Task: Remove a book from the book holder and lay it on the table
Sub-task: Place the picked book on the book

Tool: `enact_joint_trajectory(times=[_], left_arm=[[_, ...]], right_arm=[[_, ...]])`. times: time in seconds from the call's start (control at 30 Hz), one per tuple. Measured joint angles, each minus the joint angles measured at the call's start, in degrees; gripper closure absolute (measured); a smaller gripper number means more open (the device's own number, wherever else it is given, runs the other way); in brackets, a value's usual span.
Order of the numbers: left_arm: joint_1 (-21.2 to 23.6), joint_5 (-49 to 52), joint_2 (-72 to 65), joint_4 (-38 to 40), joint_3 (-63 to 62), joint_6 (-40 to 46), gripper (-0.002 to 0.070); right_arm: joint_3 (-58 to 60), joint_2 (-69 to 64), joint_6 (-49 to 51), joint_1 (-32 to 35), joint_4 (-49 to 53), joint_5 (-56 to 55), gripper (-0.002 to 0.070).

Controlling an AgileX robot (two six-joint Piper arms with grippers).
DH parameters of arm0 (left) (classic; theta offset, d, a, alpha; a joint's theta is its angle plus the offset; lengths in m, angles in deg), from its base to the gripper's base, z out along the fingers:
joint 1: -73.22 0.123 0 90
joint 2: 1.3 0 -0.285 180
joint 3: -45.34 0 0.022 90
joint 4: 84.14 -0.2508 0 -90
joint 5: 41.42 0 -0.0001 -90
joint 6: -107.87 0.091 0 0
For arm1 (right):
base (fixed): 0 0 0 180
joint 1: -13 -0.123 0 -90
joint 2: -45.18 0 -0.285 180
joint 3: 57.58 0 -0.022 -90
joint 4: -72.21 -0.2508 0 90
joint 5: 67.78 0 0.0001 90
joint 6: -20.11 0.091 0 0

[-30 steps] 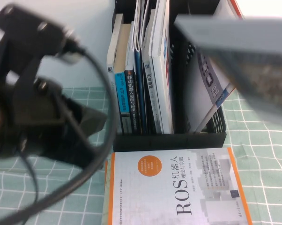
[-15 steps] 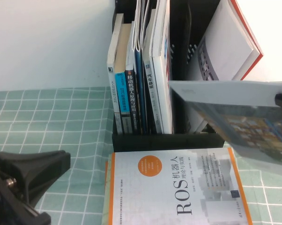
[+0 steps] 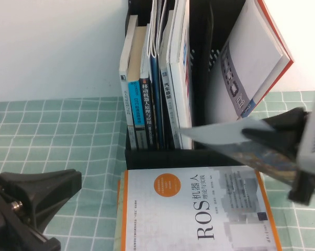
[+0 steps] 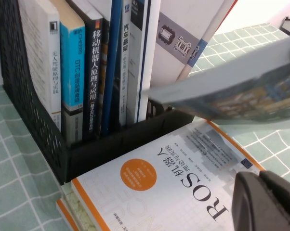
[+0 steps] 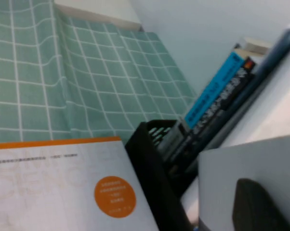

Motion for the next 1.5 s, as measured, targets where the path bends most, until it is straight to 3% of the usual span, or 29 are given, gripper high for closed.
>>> enact_joint_trajectory(times=[0.33, 0.6, 0.77, 1.03, 1.13, 1.33, 1.5], left_arm=[[0.00, -0.23, 0.00, 0.00, 0.00, -0.08, 0.0678], [0.00, -0.12, 0.00, 0.00, 2.76, -0.08, 0.0678], [0.00, -0.01, 0.00, 0.00, 4.72, -0.08, 0.0678], [0.00, 0.10, 0.00, 0.00, 5.12, -0.08, 0.0676], [0.00, 0.10, 0.00, -0.40, 5.12, -0.08, 0.0676], [0.00, 0.33, 0.00, -0.40, 5.21, -0.08, 0.0677], [0.00, 3.18, 0.00, 0.00, 5.21, -0.08, 0.0677]], right_arm=[[0.00, -9.78, -4.51, -20.85, -1.48, 20.14, 0.0659], [-3.55, -14.35, -5.12, -32.63, -1.98, 26.40, 0.0659], [-4.46, -18.67, -5.13, -36.27, -2.33, 27.65, 0.0659], [-7.68, -28.80, -5.44, -36.70, -2.70, 25.17, 0.0653], [-9.63, -30.76, -6.40, -36.70, -2.70, 23.37, 0.0588], [-10.69, -31.45, -3.70, -36.70, -2.70, 21.55, 0.0319], [-10.81, -31.45, 6.70, -36.70, -1.74, 13.74, 0.0250]])
